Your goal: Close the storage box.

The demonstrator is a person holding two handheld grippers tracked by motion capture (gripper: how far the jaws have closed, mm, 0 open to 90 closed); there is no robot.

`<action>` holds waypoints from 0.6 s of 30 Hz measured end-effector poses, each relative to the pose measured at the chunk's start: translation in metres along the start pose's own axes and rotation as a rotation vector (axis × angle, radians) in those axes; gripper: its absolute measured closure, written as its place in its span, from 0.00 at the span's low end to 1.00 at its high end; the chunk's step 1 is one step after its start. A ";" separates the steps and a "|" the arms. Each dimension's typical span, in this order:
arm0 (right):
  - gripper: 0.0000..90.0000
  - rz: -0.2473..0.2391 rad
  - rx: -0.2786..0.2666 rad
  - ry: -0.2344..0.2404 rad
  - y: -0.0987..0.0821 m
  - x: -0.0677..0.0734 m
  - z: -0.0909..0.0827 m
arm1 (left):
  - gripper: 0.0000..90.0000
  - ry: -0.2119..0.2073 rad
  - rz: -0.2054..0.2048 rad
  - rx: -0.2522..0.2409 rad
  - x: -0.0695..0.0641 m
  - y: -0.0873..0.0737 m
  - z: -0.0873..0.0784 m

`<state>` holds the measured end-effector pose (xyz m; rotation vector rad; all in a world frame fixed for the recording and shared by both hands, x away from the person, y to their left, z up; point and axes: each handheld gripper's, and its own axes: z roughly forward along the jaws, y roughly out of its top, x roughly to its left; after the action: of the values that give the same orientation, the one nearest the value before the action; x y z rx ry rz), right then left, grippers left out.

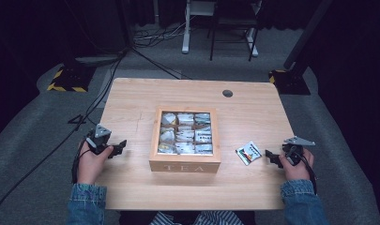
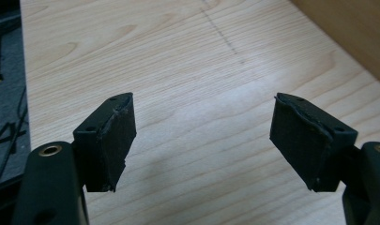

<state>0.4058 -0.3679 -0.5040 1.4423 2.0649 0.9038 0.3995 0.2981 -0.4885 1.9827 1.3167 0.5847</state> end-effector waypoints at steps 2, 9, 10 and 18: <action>0.16 -0.001 0.000 0.000 0.000 0.000 0.000 | 0.26 0.006 0.001 0.003 0.000 -0.001 0.003; 0.16 -0.001 0.000 0.001 0.000 0.000 0.000 | 0.25 0.018 0.000 0.047 -0.002 -0.003 0.012; 0.16 -0.001 0.000 0.000 0.000 0.000 0.000 | 0.24 0.017 -0.006 0.051 -0.002 -0.003 0.013; 0.16 -0.001 0.000 0.000 0.000 0.000 0.000 | 0.21 0.005 -0.039 0.068 -0.002 -0.004 0.018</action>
<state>0.4058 -0.3680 -0.5040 1.4412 2.0656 0.9040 0.4086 0.2920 -0.5040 2.0068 1.3919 0.5329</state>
